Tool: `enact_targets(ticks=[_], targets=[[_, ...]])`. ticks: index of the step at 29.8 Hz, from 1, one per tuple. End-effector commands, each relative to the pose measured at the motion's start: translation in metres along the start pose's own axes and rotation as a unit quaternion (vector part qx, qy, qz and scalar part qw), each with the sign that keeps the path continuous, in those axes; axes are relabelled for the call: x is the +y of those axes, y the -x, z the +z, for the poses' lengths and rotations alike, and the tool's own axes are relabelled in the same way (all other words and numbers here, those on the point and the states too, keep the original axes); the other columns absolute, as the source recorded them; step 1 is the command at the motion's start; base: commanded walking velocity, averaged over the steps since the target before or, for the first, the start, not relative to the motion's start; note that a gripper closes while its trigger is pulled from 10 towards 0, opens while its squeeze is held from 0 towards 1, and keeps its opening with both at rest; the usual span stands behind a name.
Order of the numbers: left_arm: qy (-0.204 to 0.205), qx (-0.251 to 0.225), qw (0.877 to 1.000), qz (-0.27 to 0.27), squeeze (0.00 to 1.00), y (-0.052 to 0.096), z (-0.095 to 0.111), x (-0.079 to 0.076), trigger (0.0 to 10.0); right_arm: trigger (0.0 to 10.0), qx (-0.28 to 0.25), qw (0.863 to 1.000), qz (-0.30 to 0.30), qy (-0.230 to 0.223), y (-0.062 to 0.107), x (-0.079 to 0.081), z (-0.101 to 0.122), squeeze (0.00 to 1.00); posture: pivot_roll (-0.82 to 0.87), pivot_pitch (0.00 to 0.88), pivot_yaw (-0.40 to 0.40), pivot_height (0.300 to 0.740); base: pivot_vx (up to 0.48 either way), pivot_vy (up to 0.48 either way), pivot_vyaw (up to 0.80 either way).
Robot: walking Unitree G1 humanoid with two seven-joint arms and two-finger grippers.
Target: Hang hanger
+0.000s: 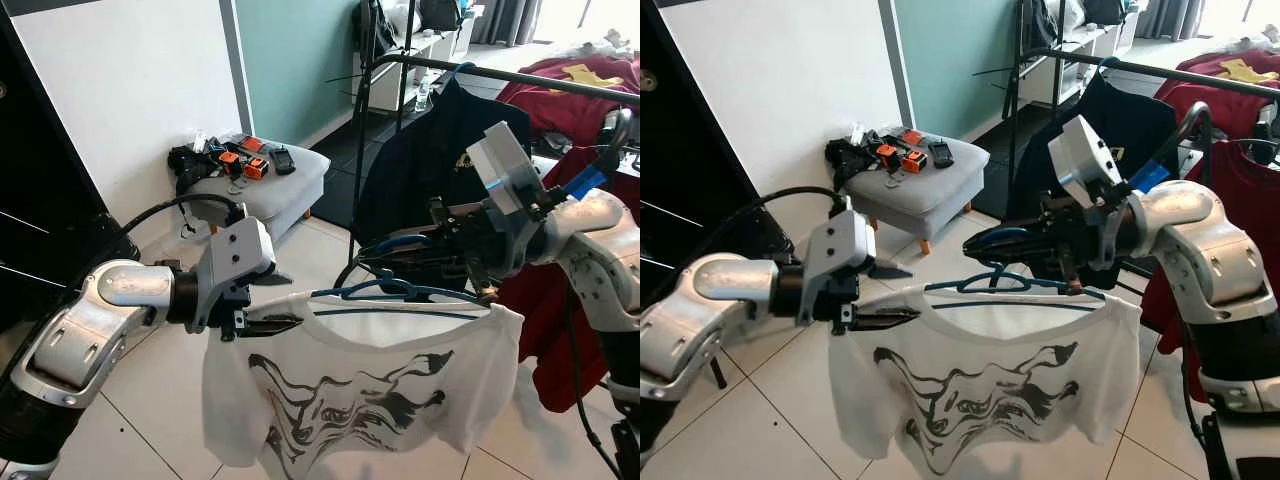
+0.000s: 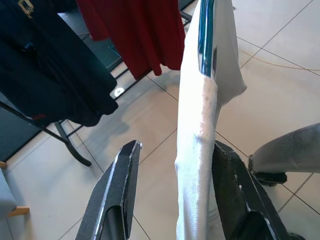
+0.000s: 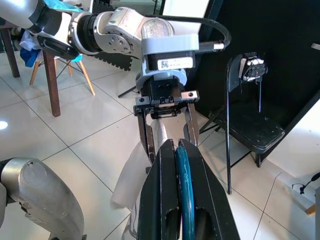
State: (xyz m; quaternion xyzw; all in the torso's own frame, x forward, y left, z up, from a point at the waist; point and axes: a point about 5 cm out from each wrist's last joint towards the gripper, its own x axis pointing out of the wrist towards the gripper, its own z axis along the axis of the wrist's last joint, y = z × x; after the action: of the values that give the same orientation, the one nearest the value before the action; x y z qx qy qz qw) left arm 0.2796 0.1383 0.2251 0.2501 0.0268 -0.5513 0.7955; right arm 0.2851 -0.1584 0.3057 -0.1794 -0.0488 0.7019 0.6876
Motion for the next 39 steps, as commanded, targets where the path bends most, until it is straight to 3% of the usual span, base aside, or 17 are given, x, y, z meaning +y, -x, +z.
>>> enact_targets(ticks=[1, 19, 20, 21, 22, 23, 24, 26, 27, 34, 39], targets=[[0.004, 0.025, 1.0, 0.003, 0.0, 0.002, -0.008, 0.001, 0.0, 0.0, -0.014, 1.0, 0.015, 0.017, -0.003, 0.003, 0.008, 0.0, -0.09, 0.022, 0.061, 0.74, 0.0, 0.0, 0.0], [-0.009, 0.045, 0.999, 0.017, 0.0, 0.002, -0.013, 0.004, 0.0, 0.0, -0.02, 0.999, 0.022, 0.02, -0.005, 0.004, 0.011, 0.0, -0.09, 0.015, 0.058, 0.74, 0.0, 0.0, 0.0], [-0.01, 0.041, 0.999, 0.016, 0.0, 0.002, -0.012, 0.004, 0.0, 0.5, -0.021, 0.999, 0.022, 0.02, -0.005, 0.005, 0.011, 0.0, -0.09, 0.014, 0.059, 0.74, 0.0, 0.0, 0.0], [-0.011, 0.038, 0.999, 0.016, 0.0, 0.001, -0.012, 0.004, 0.0, 2.9, -0.022, 0.999, 0.021, 0.018, -0.005, 0.005, 0.01, 0.0, -0.09, 0.014, 0.059, 0.74, 0.0, 0.0, 0.0], [-0.011, 0.038, 0.999, 0.016, 0.0, 0.001, -0.012, 0.004, 0.0, 2.9, -0.022, 0.999, 0.021, 0.018, -0.005, 0.005, 0.01, 0.0, -0.09, 0.014, 0.059, 0.74, 0.0, 0.0, 0.0], [-0.01, 0.033, 0.999, 0.016, 0.0, 0.001, -0.011, 0.004, 0.0, 10.0, -0.022, 0.999, 0.022, 0.011, -0.006, 0.005, 0.009, 0.0, -0.09, 0.014, 0.059, 0.74, 0.0, 0.0, 0.0], [-0.01, 0.029, 0.999, 0.017, 0.0, 0.0, -0.01, 0.004, 0.0, 10.0, -0.022, 0.999, 0.023, 0.005, -0.007, 0.005, 0.007, 0.17, -0.09, 0.015, 0.06, 0.74, 0.0, 0.0, 0.0], [-0.01, 0.028, 0.999, 0.018, 0.0, 0.0, -0.01, 0.004, 0.0, 10.0, -0.022, 0.999, 0.025, 0.001, -0.007, 0.005, 0.006, 0.17, -0.09, 0.016, 0.06, 0.74, 0.0, 0.0, 0.0], [-0.008, 0.026, 0.999, 0.023, 0.0, 0.001, -0.01, 0.004, 0.0, 10.0, -0.023, 0.999, 0.023, -0.007, -0.008, 0.005, 0.005, 1.0, -0.09, 0.016, 0.06, 0.74, 0.0, 0.0, 0.0], [0.007, 0.033, 0.998, 0.048, 0.0, 0.009, -0.02, 0.007, 0.0, 10.0, -0.016, 0.999, -0.01, -0.027, -0.002, 0.0, -0.007, 1.0, -0.08, 0.022, 0.06, 0.74, 0.0, 0.0, 0.0], [0.033, 0.048, 0.996, 0.074, 0.0, 0.021, -0.035, 0.005, 0.0, 10.0, -0.021, 0.993, -0.111, -0.036, 0.026, -0.015, -0.013, 1.0, -0.08, 0.027, 0.057, 0.74, 0.0, 0.0, 0.0]])
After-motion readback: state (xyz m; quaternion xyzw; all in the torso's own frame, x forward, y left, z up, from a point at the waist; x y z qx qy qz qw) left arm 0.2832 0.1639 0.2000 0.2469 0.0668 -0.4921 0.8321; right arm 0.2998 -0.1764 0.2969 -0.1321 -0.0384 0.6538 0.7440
